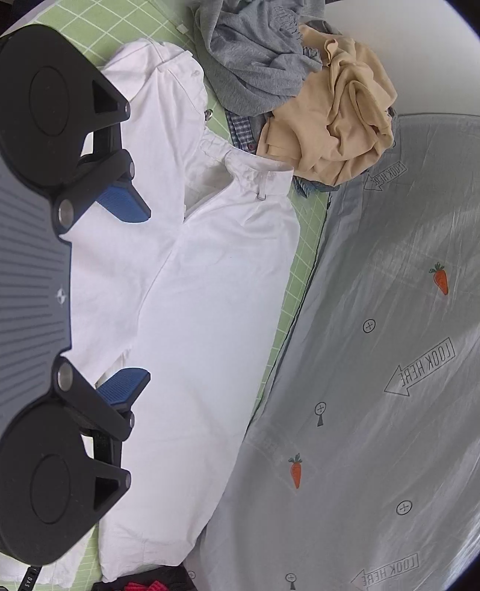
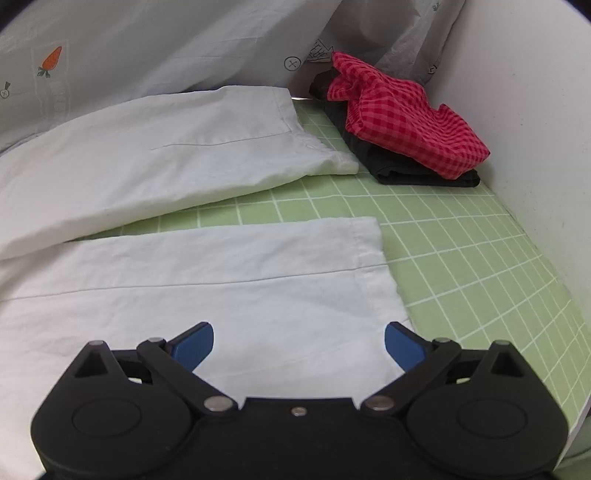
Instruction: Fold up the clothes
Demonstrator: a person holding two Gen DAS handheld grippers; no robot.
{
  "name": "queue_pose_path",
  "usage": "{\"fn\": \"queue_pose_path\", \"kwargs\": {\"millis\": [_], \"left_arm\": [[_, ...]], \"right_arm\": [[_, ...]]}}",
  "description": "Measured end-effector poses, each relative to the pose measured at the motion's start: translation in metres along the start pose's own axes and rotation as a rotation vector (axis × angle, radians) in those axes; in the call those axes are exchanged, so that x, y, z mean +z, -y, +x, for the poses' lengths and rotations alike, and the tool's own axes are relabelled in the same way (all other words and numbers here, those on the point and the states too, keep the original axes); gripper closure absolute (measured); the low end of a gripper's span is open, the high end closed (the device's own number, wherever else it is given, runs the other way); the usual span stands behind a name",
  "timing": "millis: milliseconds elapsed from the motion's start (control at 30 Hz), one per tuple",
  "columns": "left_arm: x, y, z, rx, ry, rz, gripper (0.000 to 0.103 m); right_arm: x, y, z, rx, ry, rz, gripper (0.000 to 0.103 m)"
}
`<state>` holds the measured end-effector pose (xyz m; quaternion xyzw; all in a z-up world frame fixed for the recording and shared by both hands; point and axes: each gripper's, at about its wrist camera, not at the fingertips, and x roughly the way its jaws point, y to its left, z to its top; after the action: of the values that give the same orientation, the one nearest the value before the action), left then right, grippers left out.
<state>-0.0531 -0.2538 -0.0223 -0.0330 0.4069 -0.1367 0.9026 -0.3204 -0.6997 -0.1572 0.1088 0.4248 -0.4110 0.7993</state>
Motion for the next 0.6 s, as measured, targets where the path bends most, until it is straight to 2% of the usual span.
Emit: {"fn": "queue_pose_path", "kwargs": {"millis": [67, 233, 300, 333, 400, 433, 467, 567, 600], "left_arm": [[-0.008, 0.007, -0.011, 0.026, -0.004, 0.024, 0.017], [-0.028, 0.017, -0.027, 0.076, -0.038, 0.01, 0.016], [-0.033, 0.023, -0.033, 0.098, -0.038, 0.039, 0.016], [-0.033, 0.026, -0.035, 0.109, -0.036, 0.045, 0.016], [-0.035, 0.029, -0.036, 0.122, -0.034, 0.044, 0.016], [-0.035, 0.031, -0.035, 0.121, -0.038, 0.034, 0.016], [-0.035, 0.032, -0.034, 0.119, -0.042, 0.024, 0.016], [-0.034, 0.04, -0.028, 0.121, -0.054, 0.029, 0.016], [-0.034, 0.042, -0.027, 0.118, -0.053, 0.038, 0.016]], "right_arm": [[0.001, 0.017, 0.014, -0.029, -0.003, 0.0, 0.004], [-0.005, 0.045, 0.029, 0.021, -0.011, 0.039, 0.009], [-0.007, 0.051, 0.028, 0.08, 0.0, 0.051, 0.021], [-0.007, 0.052, 0.027, 0.092, 0.001, 0.054, 0.035], [-0.006, 0.054, 0.025, 0.108, -0.003, 0.026, 0.051], [-0.005, 0.055, 0.025, 0.107, -0.008, -0.004, 0.07], [-0.004, 0.056, 0.025, 0.105, -0.013, -0.034, 0.081], [-0.001, 0.063, 0.027, 0.114, -0.023, -0.074, 0.088], [0.0, 0.065, 0.027, 0.091, -0.023, -0.092, 0.088]]}}
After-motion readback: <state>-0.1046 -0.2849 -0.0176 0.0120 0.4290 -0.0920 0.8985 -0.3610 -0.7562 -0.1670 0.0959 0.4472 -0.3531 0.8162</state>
